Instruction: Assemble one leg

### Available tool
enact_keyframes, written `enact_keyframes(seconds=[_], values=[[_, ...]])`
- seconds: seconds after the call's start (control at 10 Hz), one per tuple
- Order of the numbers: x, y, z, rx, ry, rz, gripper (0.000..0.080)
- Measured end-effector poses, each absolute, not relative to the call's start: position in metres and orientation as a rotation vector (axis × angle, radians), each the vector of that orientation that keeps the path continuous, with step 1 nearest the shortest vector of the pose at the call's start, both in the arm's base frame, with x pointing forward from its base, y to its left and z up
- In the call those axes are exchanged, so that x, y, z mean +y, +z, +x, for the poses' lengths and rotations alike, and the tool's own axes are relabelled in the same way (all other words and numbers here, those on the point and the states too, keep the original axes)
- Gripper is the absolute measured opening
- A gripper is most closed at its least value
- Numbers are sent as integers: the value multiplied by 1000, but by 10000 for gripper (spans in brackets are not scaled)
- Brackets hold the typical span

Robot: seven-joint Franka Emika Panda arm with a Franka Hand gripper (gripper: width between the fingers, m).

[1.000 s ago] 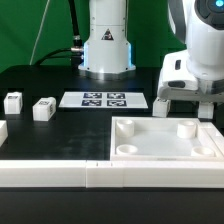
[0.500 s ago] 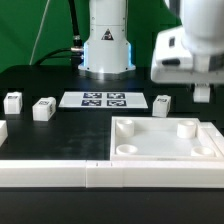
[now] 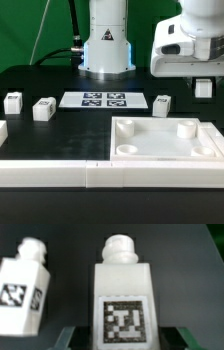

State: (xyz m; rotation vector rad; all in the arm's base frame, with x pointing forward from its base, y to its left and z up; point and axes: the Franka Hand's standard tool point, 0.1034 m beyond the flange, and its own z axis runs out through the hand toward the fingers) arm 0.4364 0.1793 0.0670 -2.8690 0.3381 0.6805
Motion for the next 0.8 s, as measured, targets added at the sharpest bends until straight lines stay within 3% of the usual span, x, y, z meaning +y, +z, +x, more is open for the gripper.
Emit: enact_keyframes(seconds=[0.2, 0.3, 0.6, 0.8], values=[[179, 67, 439, 344, 466, -2915, 291], [163, 70, 445, 291, 335, -2953, 291], [111, 105, 469, 253, -63, -3005, 291], [103, 114, 485, 259, -337, -2983, 291]])
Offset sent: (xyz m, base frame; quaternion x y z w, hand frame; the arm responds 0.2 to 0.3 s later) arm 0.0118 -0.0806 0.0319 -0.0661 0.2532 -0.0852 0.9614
